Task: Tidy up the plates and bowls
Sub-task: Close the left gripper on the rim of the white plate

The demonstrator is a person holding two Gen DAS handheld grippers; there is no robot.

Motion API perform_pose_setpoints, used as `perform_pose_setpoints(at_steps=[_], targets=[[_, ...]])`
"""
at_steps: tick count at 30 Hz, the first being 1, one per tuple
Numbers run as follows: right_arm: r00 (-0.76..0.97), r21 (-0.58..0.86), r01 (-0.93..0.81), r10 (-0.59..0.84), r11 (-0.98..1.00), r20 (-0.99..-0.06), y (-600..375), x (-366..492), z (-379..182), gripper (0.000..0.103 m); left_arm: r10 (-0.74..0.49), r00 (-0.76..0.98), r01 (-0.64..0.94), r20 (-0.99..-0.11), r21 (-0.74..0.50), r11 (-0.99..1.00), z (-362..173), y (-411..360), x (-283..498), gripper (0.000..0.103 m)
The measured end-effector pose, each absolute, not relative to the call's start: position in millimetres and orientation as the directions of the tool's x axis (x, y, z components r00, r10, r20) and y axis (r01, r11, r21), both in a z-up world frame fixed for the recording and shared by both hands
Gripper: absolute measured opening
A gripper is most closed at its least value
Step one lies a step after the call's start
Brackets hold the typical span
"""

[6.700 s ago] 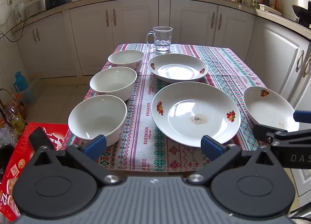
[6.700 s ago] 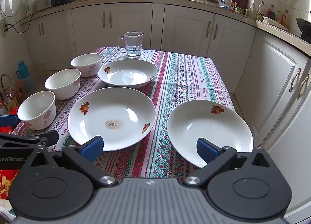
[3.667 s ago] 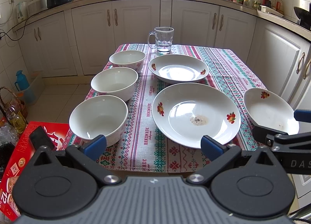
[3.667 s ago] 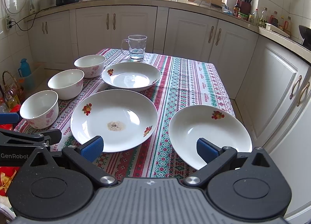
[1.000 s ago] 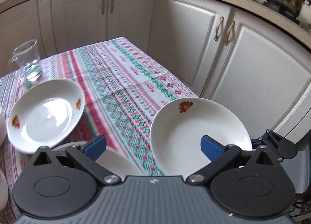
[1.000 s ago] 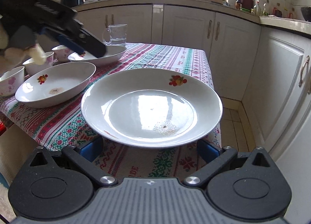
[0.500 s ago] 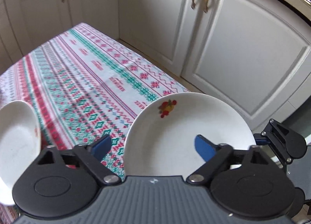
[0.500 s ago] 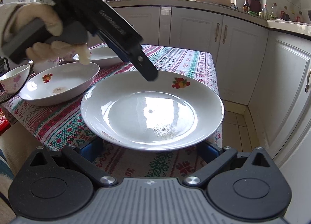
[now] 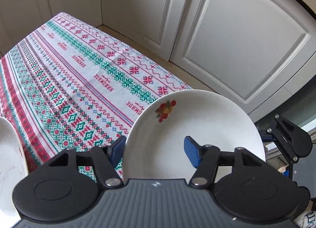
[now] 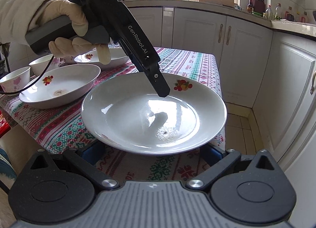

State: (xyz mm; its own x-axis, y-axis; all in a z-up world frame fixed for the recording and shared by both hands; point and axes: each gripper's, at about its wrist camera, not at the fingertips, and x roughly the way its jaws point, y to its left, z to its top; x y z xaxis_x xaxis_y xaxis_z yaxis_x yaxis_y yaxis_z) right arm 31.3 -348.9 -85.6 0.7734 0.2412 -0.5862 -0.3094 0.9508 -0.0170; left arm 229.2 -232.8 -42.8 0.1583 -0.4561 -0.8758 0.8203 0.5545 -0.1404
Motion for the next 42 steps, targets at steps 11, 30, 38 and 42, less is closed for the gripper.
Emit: perform_pose_setpoints(at_steps=[11, 30, 38, 42], targets=[[0.747, -0.016, -0.313, 0.236, 0.95, -0.622, -346.7, 38.5, -81.6, 0.103, -0.463, 0.122, 0.835, -0.878, -0.162, 0.527, -47.1, -234.4, 232.9, 0.061], [0.713, -0.052, -0.356, 0.235, 0.933, -0.66, -345.5, 62.1, -67.0, 0.103, -0.499, 0.185, 0.808, -0.847, -0.157, 0.567, -31.4, -223.4, 243.3, 0.061], [0.703, -0.063, -0.385, 0.248, 0.921, -0.666, -349.8, 95.1, -60.4, 0.103, -0.509, 0.221, 0.787, -0.832, -0.156, 0.597, -25.4, -219.4, 270.3, 0.061], [0.699, -0.068, -0.394, 0.25, 0.917, -0.67, -351.6, 111.5, -61.6, 0.103, -0.512, 0.232, 0.778, -0.827, -0.158, 0.608, -26.2, -219.3, 284.1, 0.061]])
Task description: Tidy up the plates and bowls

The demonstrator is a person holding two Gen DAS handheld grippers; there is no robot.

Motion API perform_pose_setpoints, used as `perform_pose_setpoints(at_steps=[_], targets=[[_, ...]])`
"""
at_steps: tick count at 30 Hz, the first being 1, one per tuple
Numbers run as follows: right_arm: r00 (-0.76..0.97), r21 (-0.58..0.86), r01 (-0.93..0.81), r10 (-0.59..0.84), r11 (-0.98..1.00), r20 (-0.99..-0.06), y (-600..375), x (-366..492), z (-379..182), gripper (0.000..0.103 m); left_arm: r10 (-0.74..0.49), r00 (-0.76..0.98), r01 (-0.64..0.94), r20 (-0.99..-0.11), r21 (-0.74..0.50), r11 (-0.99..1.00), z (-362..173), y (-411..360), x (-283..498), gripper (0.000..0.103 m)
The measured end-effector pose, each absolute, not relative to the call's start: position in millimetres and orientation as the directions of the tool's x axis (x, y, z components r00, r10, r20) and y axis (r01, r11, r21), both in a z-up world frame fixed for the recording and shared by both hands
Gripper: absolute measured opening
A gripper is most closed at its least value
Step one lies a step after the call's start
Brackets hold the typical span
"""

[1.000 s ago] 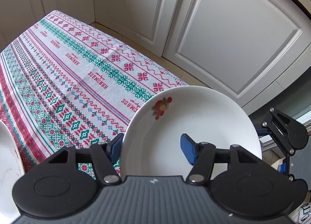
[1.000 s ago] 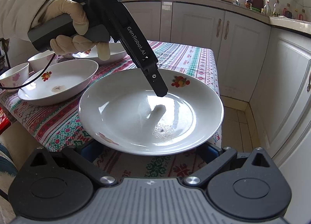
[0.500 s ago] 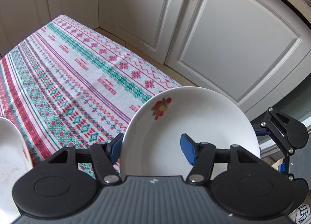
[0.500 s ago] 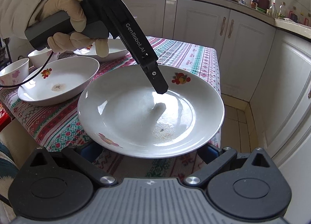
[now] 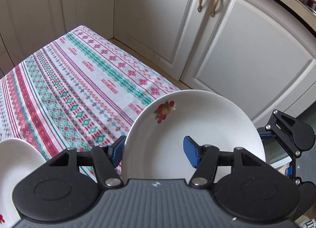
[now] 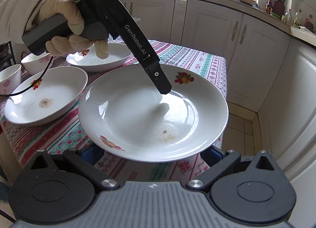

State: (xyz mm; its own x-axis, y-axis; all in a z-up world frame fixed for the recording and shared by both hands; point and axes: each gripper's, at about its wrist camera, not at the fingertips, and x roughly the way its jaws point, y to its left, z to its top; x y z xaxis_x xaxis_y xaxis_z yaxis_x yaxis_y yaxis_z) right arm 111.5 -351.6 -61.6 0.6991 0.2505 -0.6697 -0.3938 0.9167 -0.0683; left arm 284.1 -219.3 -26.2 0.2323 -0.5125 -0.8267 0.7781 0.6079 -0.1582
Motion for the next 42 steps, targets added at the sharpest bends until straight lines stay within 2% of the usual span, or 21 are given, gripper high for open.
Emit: perform_pose_setpoints(at_steps=[17, 36, 42], targets=[[0.674, -0.041, -0.398, 0.262, 0.917, -0.691, -354.0, 144.2, -76.6, 0.103, -0.5, 0.251, 0.753, -0.829, -0.157, 0.639, -44.4, -223.3, 317.7, 0.061], [0.666, -0.019, -0.384, 0.262, 0.923, -0.698, -349.8, 150.9, -78.7, 0.103, -0.482, 0.271, 0.753, -0.833, -0.128, 0.645, -48.0, -221.7, 317.5, 0.061], [0.667, -0.019, -0.379, 0.259, 0.925, -0.699, -349.9, 152.1, -78.5, 0.103, -0.486, 0.278, 0.755, -0.829, -0.124, 0.644, -49.4, -221.3, 317.2, 0.064]])
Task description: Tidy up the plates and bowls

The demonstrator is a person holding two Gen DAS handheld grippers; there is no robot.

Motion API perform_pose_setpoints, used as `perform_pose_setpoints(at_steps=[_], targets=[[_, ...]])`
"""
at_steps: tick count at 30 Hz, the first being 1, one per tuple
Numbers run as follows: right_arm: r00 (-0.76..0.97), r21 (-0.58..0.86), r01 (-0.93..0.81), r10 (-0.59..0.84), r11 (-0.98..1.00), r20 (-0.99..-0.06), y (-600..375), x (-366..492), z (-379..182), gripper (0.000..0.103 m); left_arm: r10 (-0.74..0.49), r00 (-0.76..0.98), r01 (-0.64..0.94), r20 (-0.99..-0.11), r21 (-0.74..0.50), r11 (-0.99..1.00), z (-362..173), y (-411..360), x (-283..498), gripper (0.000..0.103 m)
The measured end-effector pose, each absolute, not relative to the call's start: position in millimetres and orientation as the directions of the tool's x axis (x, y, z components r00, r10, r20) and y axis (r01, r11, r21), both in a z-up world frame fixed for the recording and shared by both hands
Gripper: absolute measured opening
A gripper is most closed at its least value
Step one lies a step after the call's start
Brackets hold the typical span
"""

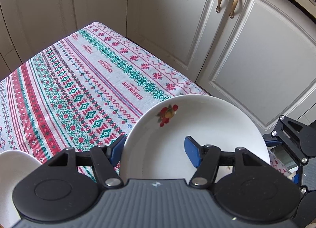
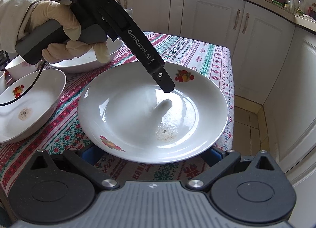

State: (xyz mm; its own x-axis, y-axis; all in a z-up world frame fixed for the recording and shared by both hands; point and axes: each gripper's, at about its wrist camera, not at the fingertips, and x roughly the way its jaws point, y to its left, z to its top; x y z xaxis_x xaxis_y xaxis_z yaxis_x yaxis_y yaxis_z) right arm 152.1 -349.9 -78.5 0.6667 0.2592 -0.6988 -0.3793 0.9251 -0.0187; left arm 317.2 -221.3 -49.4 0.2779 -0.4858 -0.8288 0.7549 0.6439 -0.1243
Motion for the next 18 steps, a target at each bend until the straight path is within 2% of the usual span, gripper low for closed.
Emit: perform_pose_setpoints(at_steps=[6, 11, 18], targets=[[0.675, -0.018, -0.369, 0.255, 0.929, -0.692, -351.4, 146.2, -75.4, 0.103, -0.485, 0.32, 0.748, -0.814, -0.097, 0.656, -43.0, -212.4, 308.6, 0.074], [0.701, -0.017, -0.349, 0.249, 0.937, -0.668, -353.4, 125.8, -61.1, 0.103, -0.504, 0.402, 0.724, -0.764, -0.072, 0.686, -13.9, -185.4, 287.7, 0.078], [0.738, -0.021, -0.357, 0.268, 0.934, -0.619, -347.3, 90.3, -43.2, 0.103, -0.524, 0.516, 0.686, -0.678, -0.039, 0.726, 25.7, -138.3, 230.2, 0.079]])
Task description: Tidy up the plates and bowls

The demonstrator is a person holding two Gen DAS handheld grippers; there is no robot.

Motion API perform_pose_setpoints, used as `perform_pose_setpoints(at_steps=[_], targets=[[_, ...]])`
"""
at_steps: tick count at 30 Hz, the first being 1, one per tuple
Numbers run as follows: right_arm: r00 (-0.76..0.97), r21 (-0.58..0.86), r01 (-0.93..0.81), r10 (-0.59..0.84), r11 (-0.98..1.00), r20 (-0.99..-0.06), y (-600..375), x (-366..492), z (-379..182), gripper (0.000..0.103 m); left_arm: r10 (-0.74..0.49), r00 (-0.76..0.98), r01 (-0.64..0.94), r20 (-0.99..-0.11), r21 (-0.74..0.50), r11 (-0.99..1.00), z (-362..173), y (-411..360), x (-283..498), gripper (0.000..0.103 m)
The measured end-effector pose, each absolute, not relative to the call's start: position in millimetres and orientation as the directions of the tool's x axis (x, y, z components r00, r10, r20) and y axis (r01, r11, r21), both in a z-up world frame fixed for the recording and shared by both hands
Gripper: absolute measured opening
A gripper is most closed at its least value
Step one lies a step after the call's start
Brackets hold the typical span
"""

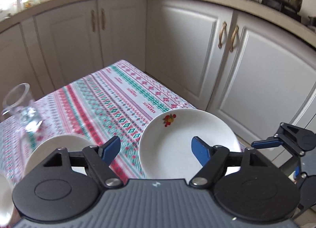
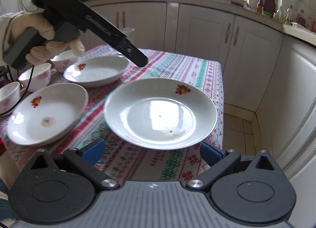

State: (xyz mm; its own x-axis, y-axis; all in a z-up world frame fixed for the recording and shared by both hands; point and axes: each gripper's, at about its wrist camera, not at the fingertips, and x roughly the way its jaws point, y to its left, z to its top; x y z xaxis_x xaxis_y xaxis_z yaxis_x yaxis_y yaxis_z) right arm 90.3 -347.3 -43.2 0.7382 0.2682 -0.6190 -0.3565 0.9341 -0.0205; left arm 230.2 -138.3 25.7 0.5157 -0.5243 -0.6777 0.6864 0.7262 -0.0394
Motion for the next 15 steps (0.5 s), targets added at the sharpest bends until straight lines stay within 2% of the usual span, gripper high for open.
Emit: perform_pose_setpoints(at_steps=[4, 15], targets=[[0.737, -0.017, -0.374, 0.286, 0.927, -0.612, -336.8, 77.5, -44.3, 0.103, -0.497, 0.581, 0.649, -0.645, -0.002, 0.761, 26.4, -113.1, 186.5, 0.088], [0.716, -0.008, -0.432, 0.337, 0.902, -0.612, -307.3, 60.6, -50.2, 0.103, -0.377, 0.663, 0.529, -0.647, 0.049, 0.847, -12.6, -59.4, 92.4, 0.089]])
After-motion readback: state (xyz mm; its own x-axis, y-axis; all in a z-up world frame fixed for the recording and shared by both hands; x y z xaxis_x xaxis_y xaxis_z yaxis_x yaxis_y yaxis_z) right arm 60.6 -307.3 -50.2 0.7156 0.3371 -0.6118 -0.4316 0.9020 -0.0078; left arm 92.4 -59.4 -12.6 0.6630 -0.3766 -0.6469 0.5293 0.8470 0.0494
